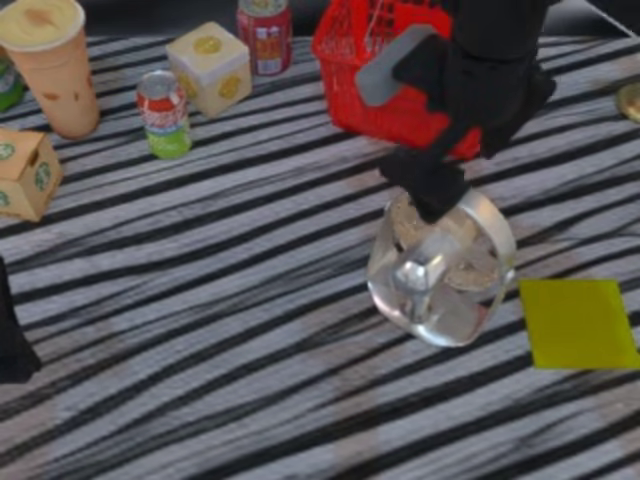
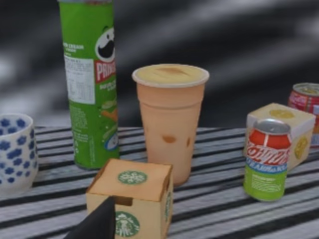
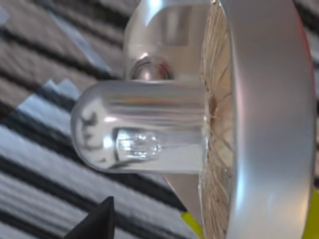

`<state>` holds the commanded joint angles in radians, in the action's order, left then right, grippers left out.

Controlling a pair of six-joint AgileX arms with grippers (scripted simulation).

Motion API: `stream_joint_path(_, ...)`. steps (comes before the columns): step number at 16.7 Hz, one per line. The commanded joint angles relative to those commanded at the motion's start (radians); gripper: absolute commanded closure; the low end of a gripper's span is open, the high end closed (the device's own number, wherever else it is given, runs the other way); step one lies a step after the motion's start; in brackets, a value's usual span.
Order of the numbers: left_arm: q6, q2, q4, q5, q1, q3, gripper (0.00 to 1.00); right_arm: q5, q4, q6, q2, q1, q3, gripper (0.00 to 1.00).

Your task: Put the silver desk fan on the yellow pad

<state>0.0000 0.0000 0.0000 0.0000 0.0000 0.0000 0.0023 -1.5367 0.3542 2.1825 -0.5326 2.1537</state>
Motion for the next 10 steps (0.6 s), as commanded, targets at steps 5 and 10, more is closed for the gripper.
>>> stream_joint_path(5,0.0,0.0,0.0,0.0,0.0,0.0,0.0,0.0,0.145,-0.003,-0.025,-0.002,-0.176,0.0)
stream_joint_path(10,0.0,0.0,0.0,0.0,0.0,0.0,0.0,0.0,0.158,-0.003,-0.027,-0.003,-0.189,0.0)
